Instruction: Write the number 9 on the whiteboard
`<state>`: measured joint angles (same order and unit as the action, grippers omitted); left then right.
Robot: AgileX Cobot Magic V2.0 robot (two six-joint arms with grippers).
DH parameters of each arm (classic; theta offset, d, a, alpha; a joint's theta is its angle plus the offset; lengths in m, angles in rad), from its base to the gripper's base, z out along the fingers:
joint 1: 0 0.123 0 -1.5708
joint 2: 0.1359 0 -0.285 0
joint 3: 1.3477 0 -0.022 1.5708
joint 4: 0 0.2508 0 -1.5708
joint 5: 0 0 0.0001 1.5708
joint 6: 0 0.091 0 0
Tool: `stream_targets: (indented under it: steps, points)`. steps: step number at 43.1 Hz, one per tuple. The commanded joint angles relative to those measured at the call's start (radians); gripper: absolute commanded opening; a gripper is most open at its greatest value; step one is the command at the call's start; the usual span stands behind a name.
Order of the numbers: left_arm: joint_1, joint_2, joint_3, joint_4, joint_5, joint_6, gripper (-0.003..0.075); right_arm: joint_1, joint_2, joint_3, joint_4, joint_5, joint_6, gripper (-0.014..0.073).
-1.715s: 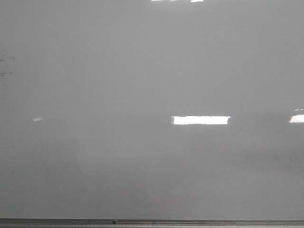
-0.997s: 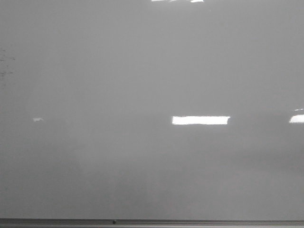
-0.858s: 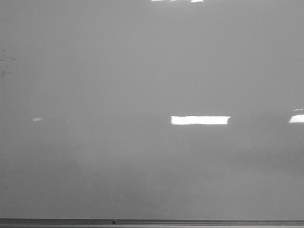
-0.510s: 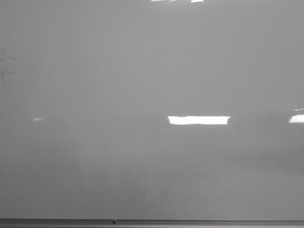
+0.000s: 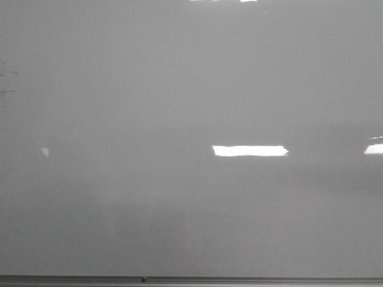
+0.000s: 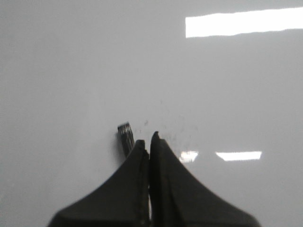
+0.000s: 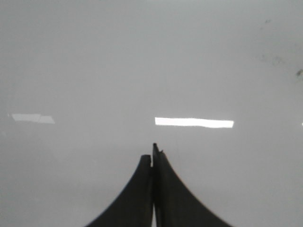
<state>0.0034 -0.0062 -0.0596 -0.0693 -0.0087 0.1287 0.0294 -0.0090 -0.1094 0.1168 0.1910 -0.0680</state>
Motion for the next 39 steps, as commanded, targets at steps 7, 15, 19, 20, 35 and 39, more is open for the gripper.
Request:
stream_targets:
  steps: [7,15,19,20,35,39]
  points:
    - [-0.005,0.127,-0.317,-0.009,0.188,-0.012,-0.0019,-0.007,0.103,-0.283,-0.01,0.157,-0.003,-0.006]
    - [-0.005,0.28,-0.408,-0.009,0.245,-0.012,-0.0019,-0.007,0.225,-0.333,-0.01,0.155,-0.003,-0.006]
    - [-0.005,0.3,-0.411,-0.009,0.246,-0.012,-0.0003,-0.007,0.237,-0.333,-0.01,0.161,-0.003,-0.0048]
    - [-0.005,0.3,-0.411,-0.009,0.251,-0.012,0.0014,-0.007,0.237,-0.333,-0.01,0.162,-0.003,-0.0035]
    - [-0.005,0.302,-0.411,-0.015,0.26,-0.012,0.0648,-0.007,0.237,-0.333,-0.01,0.16,-0.003,0.0511]
    - [-0.005,0.319,-0.411,-0.04,0.269,-0.012,0.0645,-0.007,0.237,-0.333,-0.01,0.16,-0.003,0.0529]
